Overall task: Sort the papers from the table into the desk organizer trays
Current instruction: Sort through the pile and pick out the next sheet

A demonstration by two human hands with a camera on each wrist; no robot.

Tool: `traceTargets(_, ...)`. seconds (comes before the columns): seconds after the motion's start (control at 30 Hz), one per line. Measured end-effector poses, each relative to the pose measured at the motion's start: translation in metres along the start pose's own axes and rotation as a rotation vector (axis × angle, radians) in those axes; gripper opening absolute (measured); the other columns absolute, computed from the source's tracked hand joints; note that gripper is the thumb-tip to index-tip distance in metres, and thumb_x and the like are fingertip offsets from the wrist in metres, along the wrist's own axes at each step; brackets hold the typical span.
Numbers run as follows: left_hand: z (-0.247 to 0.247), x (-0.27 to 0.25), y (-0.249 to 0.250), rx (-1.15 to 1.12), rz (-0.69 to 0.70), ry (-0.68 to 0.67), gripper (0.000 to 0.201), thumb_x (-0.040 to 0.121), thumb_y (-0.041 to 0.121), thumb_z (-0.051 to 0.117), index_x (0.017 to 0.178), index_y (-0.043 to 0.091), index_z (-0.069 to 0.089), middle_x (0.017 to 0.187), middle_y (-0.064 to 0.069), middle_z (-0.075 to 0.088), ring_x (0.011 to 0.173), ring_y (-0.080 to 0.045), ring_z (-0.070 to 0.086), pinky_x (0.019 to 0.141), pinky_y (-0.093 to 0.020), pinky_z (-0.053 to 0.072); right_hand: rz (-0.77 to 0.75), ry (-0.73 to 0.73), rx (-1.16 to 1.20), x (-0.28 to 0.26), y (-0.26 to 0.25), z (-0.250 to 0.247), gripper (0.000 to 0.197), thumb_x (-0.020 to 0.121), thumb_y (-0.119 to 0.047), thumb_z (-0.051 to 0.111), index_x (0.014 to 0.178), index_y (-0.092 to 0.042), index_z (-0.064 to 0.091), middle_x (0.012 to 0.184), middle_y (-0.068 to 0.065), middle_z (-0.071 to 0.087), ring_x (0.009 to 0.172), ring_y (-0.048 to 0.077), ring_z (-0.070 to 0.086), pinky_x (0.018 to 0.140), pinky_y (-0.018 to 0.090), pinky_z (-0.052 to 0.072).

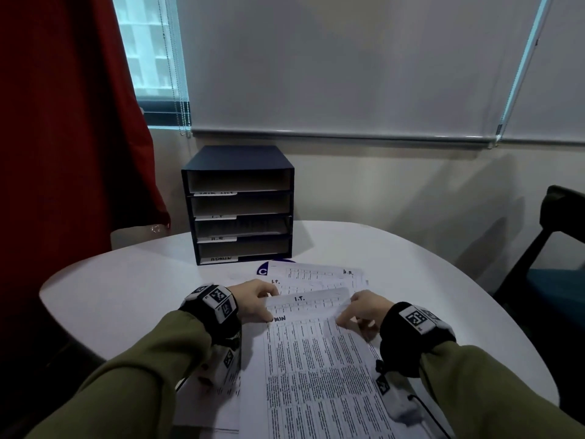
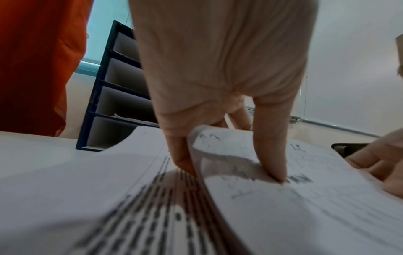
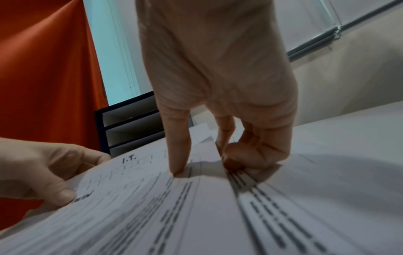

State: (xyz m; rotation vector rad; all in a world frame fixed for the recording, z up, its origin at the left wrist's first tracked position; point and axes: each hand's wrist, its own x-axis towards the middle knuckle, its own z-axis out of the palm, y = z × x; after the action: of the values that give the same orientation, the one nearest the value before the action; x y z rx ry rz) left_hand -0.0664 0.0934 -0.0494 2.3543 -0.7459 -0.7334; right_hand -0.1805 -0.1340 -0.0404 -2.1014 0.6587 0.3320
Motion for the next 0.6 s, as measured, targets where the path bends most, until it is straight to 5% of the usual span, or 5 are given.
traceTargets(0.13,-0.002,0.008,0.000,-0.064,0.010,0.050,0.014,0.083,0.013,0.067,0.092,0.019,0.058,0.088,0.001,0.062,0.074,-0.009,0.058,0.057,-0.014,0.049,-0.020,0.061,-0.004,0.015,-0.003,0.000,0.009,0.083,-0.007,0.056,0.076,-0.009,0.050,0.066,0.008,0.051,0.054,0.018,0.049,0.048,0.017,0.039)
traceTargets(0.2,-0.004,0.014,-0.001,0.025,-0.012,0.244,0.008,0.089,0.022,0.060,0.097,0.022,0.060,0.103,-0.004,0.064,0.088,-0.016,0.060,0.079,-0.025,0.054,-0.061,0.087,0.031,0.029,-0.001,-0.001,0.030,0.084,0.001,0.053,0.066,-0.020,0.038,0.065,0.001,0.041,0.055,0.012,0.038,0.046,0.016,0.030)
traceTargets(0.3,-0.012,0.021,-0.013,0.358,-0.245,0.522,0.030,0.094,0.024,0.044,0.124,0.025,0.048,0.137,-0.005,0.042,0.125,-0.026,0.042,0.104,-0.046,0.035,-0.040,0.074,0.023,0.033,0.000,-0.001,0.040,0.081,0.010,0.050,0.063,-0.022,0.033,0.062,0.001,0.039,0.050,0.013,0.037,0.040,0.013,0.033)
traceTargets(0.47,-0.033,0.014,-0.025,0.494,-0.245,0.545,0.021,0.091,0.024,0.051,0.109,0.024,0.060,0.122,-0.002,0.054,0.115,-0.023,0.053,0.097,-0.038,0.043,-0.075,0.029,-0.021,0.035,-0.001,-0.004,0.024,0.080,0.005,0.055,0.067,-0.014,0.046,0.061,0.005,0.047,0.050,0.018,0.045,0.044,0.017,0.039)
traceTargets(0.6,-0.041,0.005,-0.025,0.107,-0.003,0.729,0.007,0.084,0.022,0.065,0.088,0.019,0.060,0.095,0.001,0.064,0.093,-0.018,0.059,0.079,-0.032,0.050,-0.188,0.086,0.001,0.039,-0.002,-0.009,0.019,0.083,-0.002,0.054,0.079,-0.020,0.059,0.063,0.002,0.052,0.054,0.017,0.046,0.044,0.016,0.033)
